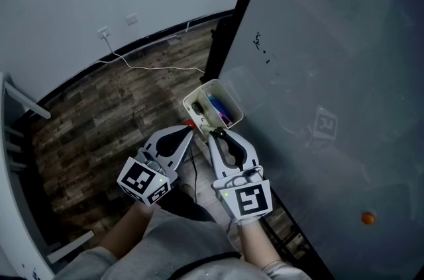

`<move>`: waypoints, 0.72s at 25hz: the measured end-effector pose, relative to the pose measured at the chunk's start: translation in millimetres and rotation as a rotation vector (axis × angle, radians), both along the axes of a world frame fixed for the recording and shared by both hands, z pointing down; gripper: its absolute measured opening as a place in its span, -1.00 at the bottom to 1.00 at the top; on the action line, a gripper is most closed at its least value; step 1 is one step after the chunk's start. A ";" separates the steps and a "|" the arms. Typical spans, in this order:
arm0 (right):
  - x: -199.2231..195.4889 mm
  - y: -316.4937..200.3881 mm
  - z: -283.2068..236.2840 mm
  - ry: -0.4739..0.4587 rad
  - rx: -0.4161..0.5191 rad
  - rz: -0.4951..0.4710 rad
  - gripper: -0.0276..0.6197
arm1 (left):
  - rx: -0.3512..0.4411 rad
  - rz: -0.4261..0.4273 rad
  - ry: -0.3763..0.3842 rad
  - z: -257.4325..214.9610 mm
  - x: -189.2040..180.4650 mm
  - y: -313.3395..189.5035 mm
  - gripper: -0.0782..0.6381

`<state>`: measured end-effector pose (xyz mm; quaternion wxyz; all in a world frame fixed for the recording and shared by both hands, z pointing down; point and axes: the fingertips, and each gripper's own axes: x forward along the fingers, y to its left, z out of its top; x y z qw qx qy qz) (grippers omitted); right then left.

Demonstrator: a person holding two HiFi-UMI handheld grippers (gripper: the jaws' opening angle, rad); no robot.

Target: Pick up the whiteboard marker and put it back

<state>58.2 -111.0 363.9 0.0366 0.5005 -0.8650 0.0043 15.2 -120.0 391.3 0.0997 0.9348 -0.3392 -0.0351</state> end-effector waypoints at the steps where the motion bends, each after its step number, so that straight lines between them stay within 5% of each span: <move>1: -0.3 -0.9 -1.1 0.003 0.002 -0.002 -0.68 | 0.001 0.000 0.000 -0.5 -0.8 -1.2 -0.75; 18: -4.8 -9.7 -24.4 0.002 -0.015 -0.010 -0.68 | 0.019 0.045 -0.026 -18.5 -9.1 -21.9 -0.75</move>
